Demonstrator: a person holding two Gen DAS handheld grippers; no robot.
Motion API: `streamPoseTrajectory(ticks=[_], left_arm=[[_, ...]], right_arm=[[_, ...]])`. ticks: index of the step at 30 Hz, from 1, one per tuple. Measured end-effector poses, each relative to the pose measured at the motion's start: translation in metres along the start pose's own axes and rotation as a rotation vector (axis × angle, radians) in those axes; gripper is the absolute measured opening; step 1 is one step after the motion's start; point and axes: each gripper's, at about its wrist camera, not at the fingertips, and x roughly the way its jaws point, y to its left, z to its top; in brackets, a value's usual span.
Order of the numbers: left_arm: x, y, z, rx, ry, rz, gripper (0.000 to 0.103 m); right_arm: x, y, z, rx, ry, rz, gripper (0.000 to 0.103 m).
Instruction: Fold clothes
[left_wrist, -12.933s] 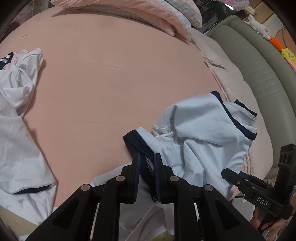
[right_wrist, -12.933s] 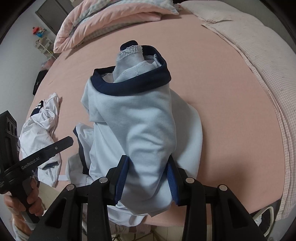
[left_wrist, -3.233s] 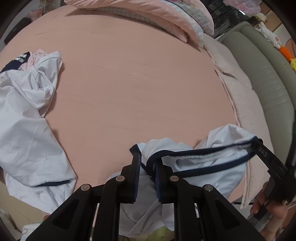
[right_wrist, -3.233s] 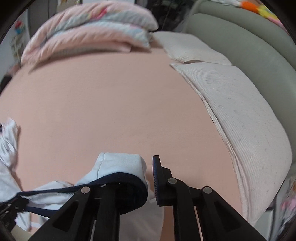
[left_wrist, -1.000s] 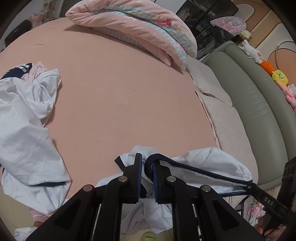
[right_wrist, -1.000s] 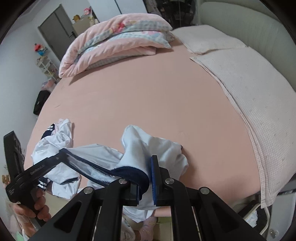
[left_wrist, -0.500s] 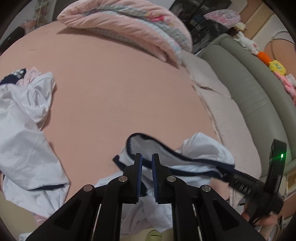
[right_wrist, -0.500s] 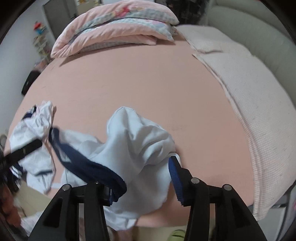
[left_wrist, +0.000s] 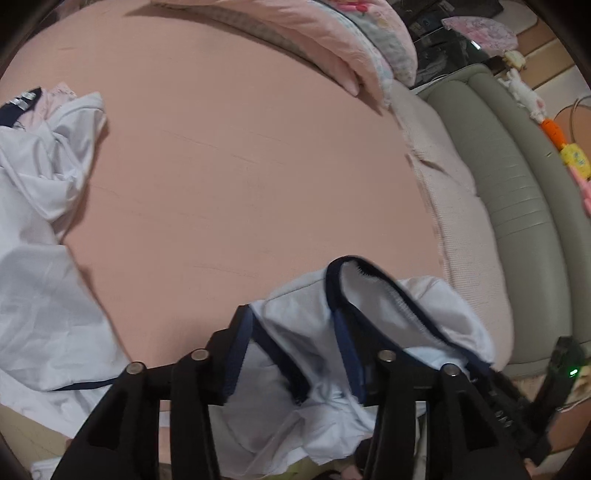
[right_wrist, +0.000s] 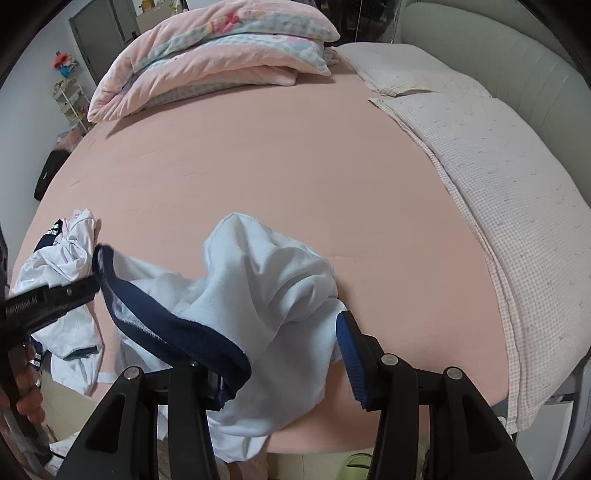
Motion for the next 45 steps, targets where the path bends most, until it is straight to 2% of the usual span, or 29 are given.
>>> streamPoseTrajectory(ticks=[3, 6, 9, 11, 15, 17, 18, 19, 20, 22, 25, 31, 36, 39, 40, 41, 43, 45], left_arm=[[-0.005, -0.006, 0.003, 0.01, -0.004, -0.054, 0.049], [0.0, -0.018, 0.006, 0.097, -0.007, 0.015, 0.05], [0.014, -0.027, 0.008, 0.154, 0.024, 0.061, 0.05], [0.024, -0.028, 0.009, 0.152, 0.044, 0.05, 0.05], [0.035, -0.024, 0.011, 0.079, 0.053, -0.033, 0.05], [0.039, -0.022, 0.01, 0.046, 0.056, -0.051, 0.045], [0.041, -0.023, 0.009, 0.045, 0.061, -0.042, 0.031], [0.044, -0.025, 0.009, 0.055, 0.064, -0.031, 0.024], [0.046, -0.028, 0.008, 0.063, 0.069, -0.021, 0.023], [0.05, -0.033, 0.004, 0.072, 0.077, -0.007, 0.014], [0.053, -0.038, -0.008, 0.075, 0.086, -0.021, 0.011], [0.051, -0.05, -0.019, 0.136, 0.074, 0.028, 0.009], [0.05, -0.047, -0.02, 0.107, 0.066, 0.021, 0.009], [0.051, -0.043, -0.021, 0.082, 0.05, 0.015, 0.009], [0.05, -0.04, -0.021, 0.074, 0.044, 0.013, 0.009], [0.049, -0.038, -0.02, 0.066, 0.035, 0.013, 0.009], [0.046, -0.035, -0.018, 0.051, 0.009, 0.023, 0.009], [0.041, -0.031, -0.016, 0.04, -0.018, 0.055, 0.009]], right_arm=[[0.002, -0.001, -0.002, 0.006, 0.01, 0.009, 0.048], [0.007, -0.004, 0.003, 0.016, 0.018, 0.019, 0.048], [0.006, -0.004, 0.002, 0.019, 0.016, 0.017, 0.048], [0.006, -0.003, 0.002, 0.018, 0.015, 0.013, 0.048], [0.007, -0.005, 0.0, 0.022, 0.028, 0.014, 0.048], [0.008, -0.007, -0.002, 0.024, 0.031, 0.01, 0.048], [0.008, -0.008, -0.003, 0.023, 0.034, 0.007, 0.048], [0.009, -0.008, -0.001, 0.022, 0.037, 0.008, 0.048], [0.01, -0.008, -0.001, 0.024, 0.038, 0.009, 0.048], [0.01, -0.007, 0.0, 0.026, 0.039, 0.01, 0.048], [0.011, -0.005, 0.002, 0.027, 0.038, 0.006, 0.048], [0.016, 0.002, 0.007, 0.04, 0.058, 0.011, 0.048], [0.028, 0.004, 0.016, 0.035, 0.056, -0.004, 0.048], [0.037, -0.004, 0.016, 0.08, 0.031, -0.004, 0.047], [0.037, -0.006, 0.015, 0.093, 0.022, -0.01, 0.043], [0.038, -0.008, 0.015, 0.104, 0.012, -0.016, 0.028], [0.034, -0.013, 0.015, 0.138, -0.022, -0.038, 0.011], [0.027, -0.017, 0.014, 0.179, -0.067, -0.093, 0.011]])
